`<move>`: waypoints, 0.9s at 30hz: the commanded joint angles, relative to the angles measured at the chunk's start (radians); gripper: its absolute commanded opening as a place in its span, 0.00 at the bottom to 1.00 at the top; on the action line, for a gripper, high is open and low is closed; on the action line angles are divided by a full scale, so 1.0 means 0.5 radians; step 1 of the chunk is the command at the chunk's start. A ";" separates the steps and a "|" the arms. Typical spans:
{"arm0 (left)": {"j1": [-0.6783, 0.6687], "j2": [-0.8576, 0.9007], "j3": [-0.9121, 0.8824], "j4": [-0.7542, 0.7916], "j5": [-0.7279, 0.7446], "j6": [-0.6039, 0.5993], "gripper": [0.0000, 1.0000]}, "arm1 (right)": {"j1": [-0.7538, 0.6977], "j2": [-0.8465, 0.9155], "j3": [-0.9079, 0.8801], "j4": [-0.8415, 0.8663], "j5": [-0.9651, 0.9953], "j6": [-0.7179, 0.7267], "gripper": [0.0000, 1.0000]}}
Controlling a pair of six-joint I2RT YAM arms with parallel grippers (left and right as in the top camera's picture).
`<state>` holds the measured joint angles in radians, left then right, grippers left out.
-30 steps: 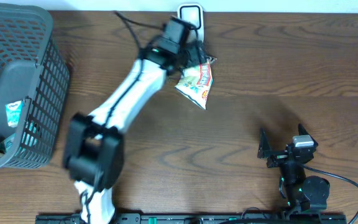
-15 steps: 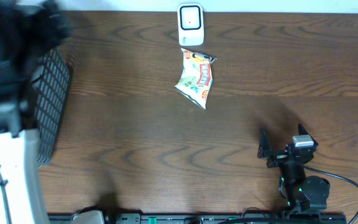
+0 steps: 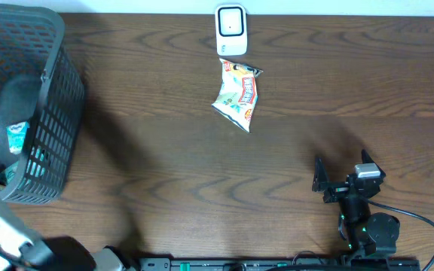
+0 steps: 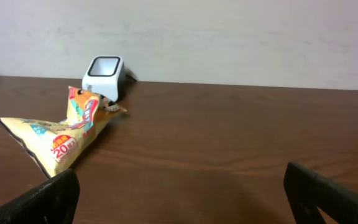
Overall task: Scan the item barcode
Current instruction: 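Reach the left gripper into the basket and grasp the Kleenex tissue pack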
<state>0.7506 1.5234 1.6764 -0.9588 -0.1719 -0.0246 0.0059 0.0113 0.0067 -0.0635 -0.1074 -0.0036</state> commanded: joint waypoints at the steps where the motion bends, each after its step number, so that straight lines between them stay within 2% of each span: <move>1: 0.023 0.203 -0.011 -0.105 0.060 0.088 0.84 | 0.018 -0.011 -0.002 -0.008 0.007 0.035 0.99; 2: 0.021 0.229 -0.011 -0.117 0.105 0.108 0.84 | 0.018 -0.011 -0.002 -0.008 0.007 0.035 0.99; 3: 0.000 0.356 -0.011 -0.148 0.355 0.240 0.84 | 0.018 -0.011 -0.002 -0.008 0.007 0.035 0.99; 7: -0.072 0.521 -0.011 -0.111 0.394 0.369 0.84 | 0.018 -0.011 -0.002 -0.008 0.007 0.035 0.99; 13: -0.176 0.754 -0.011 -0.022 0.092 0.378 0.84 | 0.018 -0.011 -0.002 -0.008 0.007 0.035 0.99; 18: -0.249 0.943 -0.011 0.043 0.095 0.389 0.84 | 0.018 -0.011 -0.002 -0.008 0.007 0.035 0.99; 21: -0.295 1.036 -0.011 0.079 0.085 0.489 0.79 | 0.018 -0.011 -0.002 -0.008 0.007 0.035 0.99; 27: -0.333 1.176 -0.011 0.161 -0.223 0.509 0.78 | 0.018 -0.011 -0.002 -0.008 0.007 0.035 0.99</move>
<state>0.5865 2.0846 1.6711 -0.8848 -0.1833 0.2005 0.0059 0.0109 0.0067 -0.0635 -0.1078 -0.0036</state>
